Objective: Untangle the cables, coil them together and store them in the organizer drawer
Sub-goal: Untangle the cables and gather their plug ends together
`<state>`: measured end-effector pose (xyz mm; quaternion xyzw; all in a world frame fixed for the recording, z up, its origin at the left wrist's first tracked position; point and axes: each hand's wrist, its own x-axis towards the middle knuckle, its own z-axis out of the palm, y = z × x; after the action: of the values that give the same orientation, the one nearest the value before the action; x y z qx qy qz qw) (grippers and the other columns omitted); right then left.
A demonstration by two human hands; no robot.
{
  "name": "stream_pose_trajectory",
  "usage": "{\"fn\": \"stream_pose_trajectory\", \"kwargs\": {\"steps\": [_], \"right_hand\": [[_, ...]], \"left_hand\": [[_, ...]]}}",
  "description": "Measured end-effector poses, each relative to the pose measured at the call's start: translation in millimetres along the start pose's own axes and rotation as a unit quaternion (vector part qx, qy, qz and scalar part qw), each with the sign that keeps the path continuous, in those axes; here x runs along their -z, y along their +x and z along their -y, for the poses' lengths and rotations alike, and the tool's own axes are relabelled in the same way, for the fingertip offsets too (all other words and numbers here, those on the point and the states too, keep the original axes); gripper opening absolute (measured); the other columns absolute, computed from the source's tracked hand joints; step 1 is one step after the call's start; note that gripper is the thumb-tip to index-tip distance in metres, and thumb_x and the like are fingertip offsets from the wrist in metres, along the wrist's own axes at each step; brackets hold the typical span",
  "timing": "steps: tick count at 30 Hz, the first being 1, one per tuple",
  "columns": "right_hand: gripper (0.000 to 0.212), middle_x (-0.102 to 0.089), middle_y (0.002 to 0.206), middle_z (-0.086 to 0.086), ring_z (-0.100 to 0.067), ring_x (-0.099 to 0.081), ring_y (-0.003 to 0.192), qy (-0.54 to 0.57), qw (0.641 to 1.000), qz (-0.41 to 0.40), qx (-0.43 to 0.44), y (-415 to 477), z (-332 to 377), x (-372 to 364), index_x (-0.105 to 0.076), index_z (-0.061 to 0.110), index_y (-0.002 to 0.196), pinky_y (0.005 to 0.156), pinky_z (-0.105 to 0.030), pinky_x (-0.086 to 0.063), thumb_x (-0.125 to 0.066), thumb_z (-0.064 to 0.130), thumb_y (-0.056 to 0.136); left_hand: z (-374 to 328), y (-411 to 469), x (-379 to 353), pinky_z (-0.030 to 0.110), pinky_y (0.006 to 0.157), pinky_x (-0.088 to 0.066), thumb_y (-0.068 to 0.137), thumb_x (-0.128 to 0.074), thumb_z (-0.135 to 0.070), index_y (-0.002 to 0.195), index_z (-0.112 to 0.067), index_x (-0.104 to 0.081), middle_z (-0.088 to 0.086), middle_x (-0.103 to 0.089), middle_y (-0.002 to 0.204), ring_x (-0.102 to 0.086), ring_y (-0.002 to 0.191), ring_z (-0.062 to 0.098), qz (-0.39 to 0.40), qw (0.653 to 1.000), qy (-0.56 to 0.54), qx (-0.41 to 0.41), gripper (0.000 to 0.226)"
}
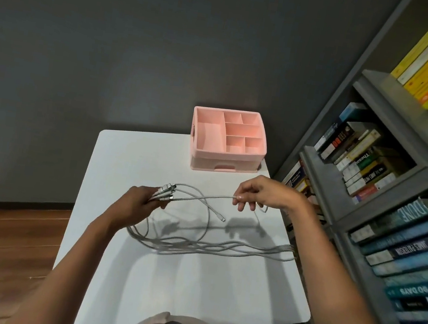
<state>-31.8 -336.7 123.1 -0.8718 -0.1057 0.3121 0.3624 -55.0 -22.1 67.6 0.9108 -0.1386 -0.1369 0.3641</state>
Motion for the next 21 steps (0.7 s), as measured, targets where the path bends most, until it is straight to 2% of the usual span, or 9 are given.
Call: {"fn": "stream_pose_trajectory", "kwargs": {"steps": [5, 10, 13, 15, 18, 20, 21], "right_hand": [[0.006, -0.071, 0.081, -0.005, -0.004, -0.062, 0.066, 0.043, 0.998, -0.038, -0.026, -2, -14, -1, -0.07, 0.008, 0.091, 0.058, -0.015, -0.049, -0.066, 0.006, 0.088], [0.01, -0.07, 0.077, -0.003, 0.0, -0.062, 0.067, 0.045, 0.994, -0.097, -0.007, -4, -27, 6, -0.069, 0.012, 0.082, 0.06, -0.017, -0.048, -0.073, 0.002, 0.08], [0.014, -0.07, 0.079, -0.001, 0.007, -0.059, 0.064, 0.052, 0.991, -0.121, -0.006, -2, -37, 11, -0.068, 0.015, 0.077, 0.059, -0.014, -0.043, -0.075, 0.004, 0.078], [0.011, -0.07, 0.082, -0.002, 0.006, -0.06, 0.067, 0.073, 0.989, -0.13, 0.001, 0, -42, 11, -0.068, 0.012, 0.079, 0.062, -0.011, -0.044, -0.075, 0.003, 0.078], [0.008, -0.071, 0.087, -0.008, -0.001, -0.064, 0.076, 0.096, 0.988, -0.124, 0.006, 1, -46, 13, -0.071, 0.011, 0.086, 0.075, -0.016, -0.048, -0.073, 0.006, 0.08], [0.01, -0.071, 0.084, -0.007, 0.0, -0.063, 0.076, 0.103, 0.989, -0.109, 0.004, 1, -48, 13, -0.073, 0.008, 0.094, 0.072, -0.013, -0.044, -0.069, 0.01, 0.085], [0.014, -0.071, 0.084, -0.006, 0.001, -0.062, 0.075, 0.104, 0.989, -0.106, 0.002, 1, -49, 14, -0.072, 0.006, 0.099, 0.069, -0.011, -0.043, -0.066, 0.011, 0.088]], "left_hand": [[-11, 3, -2, 0.016, 0.052, -0.036, 0.09, -0.052, -0.005, 0.075, -0.016, -0.062, -0.02, -0.052, 0.05, -0.045, 0.048, 0.005, -0.012, 1.0, 0.013, -0.007, 0.021], [-9, 0, -2, 0.018, 0.048, -0.031, 0.094, -0.052, -0.01, 0.073, -0.016, -0.064, -0.009, -0.046, 0.046, -0.039, 0.044, 0.007, 0.005, 1.0, -0.011, 0.017, 0.024], [-8, -2, -2, 0.02, 0.049, -0.029, 0.094, -0.052, -0.01, 0.072, -0.017, -0.065, -0.002, -0.043, 0.053, -0.035, 0.045, 0.009, 0.002, 0.999, -0.028, 0.031, 0.026], [-8, -3, -1, 0.02, 0.049, -0.03, 0.093, -0.052, -0.008, 0.073, -0.016, -0.065, 0.0, -0.042, 0.054, -0.036, 0.045, 0.009, -0.002, 0.999, -0.031, 0.035, 0.025], [-10, -2, 0, 0.021, 0.049, -0.028, 0.093, -0.051, -0.007, 0.074, -0.013, -0.064, 0.0, -0.041, 0.054, -0.034, 0.044, 0.008, -0.015, 0.999, -0.032, 0.039, 0.024], [-10, -2, 1, 0.02, 0.048, -0.027, 0.093, -0.052, -0.007, 0.07, -0.017, -0.063, -0.001, -0.04, 0.053, -0.032, 0.045, 0.009, -0.022, 0.998, -0.032, 0.044, 0.028], [-8, -2, 2, 0.02, 0.047, -0.027, 0.093, -0.053, -0.008, 0.064, -0.025, -0.062, -0.004, -0.04, 0.052, -0.031, 0.046, 0.009, -0.027, 0.998, -0.035, 0.05, 0.035]]}}
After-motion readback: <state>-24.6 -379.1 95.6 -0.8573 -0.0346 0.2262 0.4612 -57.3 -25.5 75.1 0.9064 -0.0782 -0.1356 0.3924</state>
